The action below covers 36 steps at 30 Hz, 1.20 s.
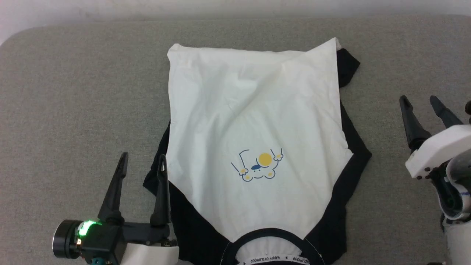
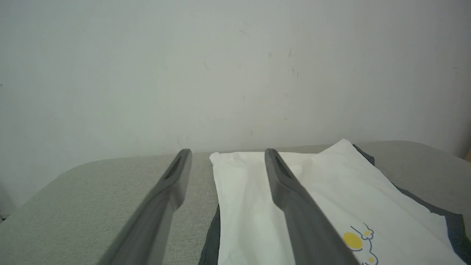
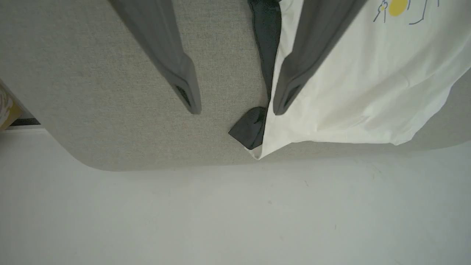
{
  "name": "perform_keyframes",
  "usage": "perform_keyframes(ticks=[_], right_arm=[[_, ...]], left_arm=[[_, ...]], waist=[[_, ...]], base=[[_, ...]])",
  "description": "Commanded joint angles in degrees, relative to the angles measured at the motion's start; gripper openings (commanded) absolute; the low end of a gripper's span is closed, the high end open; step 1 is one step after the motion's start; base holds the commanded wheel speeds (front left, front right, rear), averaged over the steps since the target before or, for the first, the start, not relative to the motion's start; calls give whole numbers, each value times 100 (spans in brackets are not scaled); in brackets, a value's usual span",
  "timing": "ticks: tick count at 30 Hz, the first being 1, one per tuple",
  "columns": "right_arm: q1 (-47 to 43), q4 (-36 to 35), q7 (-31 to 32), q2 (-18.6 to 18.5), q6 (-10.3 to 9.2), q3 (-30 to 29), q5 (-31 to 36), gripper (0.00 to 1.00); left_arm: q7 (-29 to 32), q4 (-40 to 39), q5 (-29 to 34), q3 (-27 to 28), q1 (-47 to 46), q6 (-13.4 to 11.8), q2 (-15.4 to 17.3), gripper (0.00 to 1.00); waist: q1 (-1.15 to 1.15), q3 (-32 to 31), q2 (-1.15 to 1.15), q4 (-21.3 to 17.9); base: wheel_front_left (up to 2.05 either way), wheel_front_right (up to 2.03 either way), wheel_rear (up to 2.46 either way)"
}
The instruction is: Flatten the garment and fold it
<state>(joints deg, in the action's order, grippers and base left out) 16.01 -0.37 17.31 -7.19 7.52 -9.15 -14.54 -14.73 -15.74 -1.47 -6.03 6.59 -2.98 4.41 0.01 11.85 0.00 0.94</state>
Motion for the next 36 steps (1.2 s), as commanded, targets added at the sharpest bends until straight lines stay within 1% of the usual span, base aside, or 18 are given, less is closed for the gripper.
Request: perform_keyframes(ticks=[1, 7, 11, 14, 18, 27, 28, 29, 32, 34, 35, 36], right_arm=[[144, 69, 154, -65, -3, -24, -43, 100], [621, 540, 1487, -533, -3, 360, -327, 100], [740, 707, 2032, -684, -3, 559, -430, 100], [751, 755, 2321, -773, -3, 731, -546, 100], [742, 762, 2546, -896, -3, 925, -659, 100], [833, 874, 2540, -919, -3, 1011, -707, 100], [844, 886, 2534, -913, -3, 1012, -713, 79], [852, 902, 2534, -907, -3, 1014, -724, 49], [858, 966, 2569, -922, -3, 1051, -763, 31], [863, 1003, 2584, -935, -3, 1061, -788, 7], [864, 1022, 2606, -942, -3, 1079, -799, 0], [864, 1047, 2649, -951, -3, 1104, -812, 0]], left_arm=[[-27, -15, 43, -14, -87, 56, 31, 100], [-27, 14, 19, -67, -265, 149, 20, 100], [-27, 33, -16, -86, -375, 191, 1, 100], [-27, 39, -36, -84, -454, 218, -14, 100], [-27, 53, -70, -52, -545, 241, -34, 100], [-27, 65, -131, 1, -708, 296, -82, 100], [-27, 68, -135, 13, -723, 302, -86, 100], [-27, 70, -140, 27, -735, 305, -90, 100], [-27, 79, -152, 48, -769, 324, -101, 100], [-27, 88, -168, 57, -785, 335, -109, 100], [-27, 93, -174, 63, -793, 342, -112, 100], [-27, 100, -178, 69, -800, 349, -115, 100]], waist=[[-1, 171, 0, 39], [-1, 445, 0, 78], [-1, 588, 0, 119], [-1, 685, 0, 157], [-1, 788, 0, 202], [-1, 1008, 0, 289], [-1, 1023, 0, 297], [-1, 1040, 0, 305], [-1, 1080, 0, 337], [-1, 1101, 0, 362], [-1, 1111, 0, 373], [-1, 1119, 0, 382]], base=[[0, 0, 0], [0, 0, 0], [0, 0, 0], [0, 0, 0], [0, 0, 0], [0, 0, 0], [0, 0, 0], [0, 0, 0], [0, 0, 0], [0, 0, 0], [0, 0, 0], [0, 0, 0]])
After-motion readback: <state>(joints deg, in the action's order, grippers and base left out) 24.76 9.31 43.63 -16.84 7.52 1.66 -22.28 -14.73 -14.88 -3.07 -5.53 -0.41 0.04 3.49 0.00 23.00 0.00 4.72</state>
